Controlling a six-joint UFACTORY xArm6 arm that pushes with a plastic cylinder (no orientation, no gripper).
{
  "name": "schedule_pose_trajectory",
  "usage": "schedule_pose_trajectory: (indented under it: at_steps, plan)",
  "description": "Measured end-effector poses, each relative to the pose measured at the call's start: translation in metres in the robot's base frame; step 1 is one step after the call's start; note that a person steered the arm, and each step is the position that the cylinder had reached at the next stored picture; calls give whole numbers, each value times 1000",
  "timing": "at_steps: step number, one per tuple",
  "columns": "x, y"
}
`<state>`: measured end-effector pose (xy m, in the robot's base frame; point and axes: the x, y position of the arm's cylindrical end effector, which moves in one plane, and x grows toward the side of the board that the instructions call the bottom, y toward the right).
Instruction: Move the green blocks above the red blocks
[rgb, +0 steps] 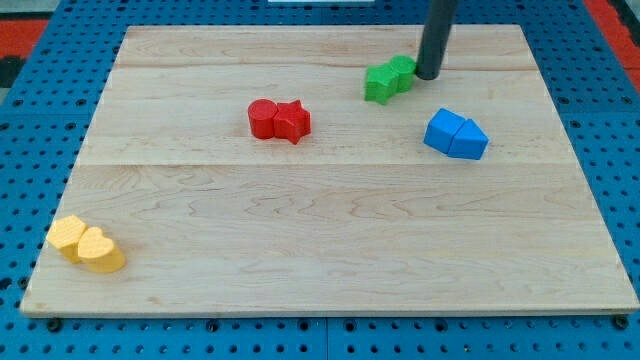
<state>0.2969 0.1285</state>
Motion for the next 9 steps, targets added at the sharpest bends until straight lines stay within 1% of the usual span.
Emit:
schedule_pose_trajectory:
  at_steps: [2,3,4,5,6,7,8,9]
  plan:
    - [29,-18]
    - [27,-63]
    - [21,-129]
    - [0,-120]
    - [-32,-94]
    - [-35,-155]
    - [-8,-170]
    - [12,-169]
